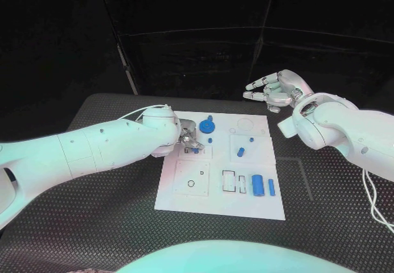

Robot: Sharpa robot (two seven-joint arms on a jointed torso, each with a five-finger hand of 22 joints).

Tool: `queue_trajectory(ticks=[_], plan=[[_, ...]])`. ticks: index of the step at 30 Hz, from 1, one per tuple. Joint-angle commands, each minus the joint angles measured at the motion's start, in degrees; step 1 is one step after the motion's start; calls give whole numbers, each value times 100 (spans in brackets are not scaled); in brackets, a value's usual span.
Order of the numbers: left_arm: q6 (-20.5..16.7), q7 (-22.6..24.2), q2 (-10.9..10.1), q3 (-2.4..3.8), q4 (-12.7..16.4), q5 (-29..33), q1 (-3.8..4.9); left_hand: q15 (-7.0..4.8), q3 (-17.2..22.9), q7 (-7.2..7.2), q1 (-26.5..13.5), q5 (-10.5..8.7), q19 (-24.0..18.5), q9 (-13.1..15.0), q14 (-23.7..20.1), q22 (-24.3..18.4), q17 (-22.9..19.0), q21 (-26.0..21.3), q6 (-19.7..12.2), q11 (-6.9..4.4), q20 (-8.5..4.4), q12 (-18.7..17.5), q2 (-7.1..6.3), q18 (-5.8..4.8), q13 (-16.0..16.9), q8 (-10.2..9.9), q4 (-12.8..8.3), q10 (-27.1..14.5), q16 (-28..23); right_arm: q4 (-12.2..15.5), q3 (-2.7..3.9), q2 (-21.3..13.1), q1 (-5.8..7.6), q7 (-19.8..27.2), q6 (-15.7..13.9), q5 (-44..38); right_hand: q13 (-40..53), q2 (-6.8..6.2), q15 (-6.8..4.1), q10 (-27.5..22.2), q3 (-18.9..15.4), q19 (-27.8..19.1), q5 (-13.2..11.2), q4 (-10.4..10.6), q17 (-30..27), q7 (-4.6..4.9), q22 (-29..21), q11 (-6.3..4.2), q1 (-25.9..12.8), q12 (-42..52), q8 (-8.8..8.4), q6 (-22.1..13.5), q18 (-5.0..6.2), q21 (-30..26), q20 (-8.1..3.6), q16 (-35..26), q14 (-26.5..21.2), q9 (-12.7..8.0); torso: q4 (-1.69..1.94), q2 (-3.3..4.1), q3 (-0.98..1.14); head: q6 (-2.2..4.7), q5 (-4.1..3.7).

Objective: Assemble the parts on the task board

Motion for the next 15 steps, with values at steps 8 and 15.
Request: queue_trajectory(ticks=[8, 15], plan=[[-180, -126, -34, -25, 16, -101, -31, -17, 492, -10, 170, 5, 19, 16, 594, 516, 1509, 9, -49, 2, -19, -2, 146, -42, -24, 38, -394, 0, 18, 5, 5, 1, 10, 29, 44, -16, 0, 23, -46, -16, -34, 15, -23, -11, 698, -8, -3, -24, -43, -3, 37, -20, -11, -17, -31, -12, 431, -8, 4, 3, -2, -11, 1], [-176, -126, -18, -25, 22, -101, -34, -16, 507, -9, 168, 4, 21, 18, 594, 519, 1509, 11, -50, 3, -19, -2, 146, -43, -26, 39, -399, 0, 18, -1, 5, 8, 10, 28, 52, -16, 0, 23, -46, -16, -34, 15, -23, -11, 698, -8, -3, -24, -43, -3, 37, -20, -11, -17, -31, -12, 431, -8, -1, -1, 2, -25, 8]])
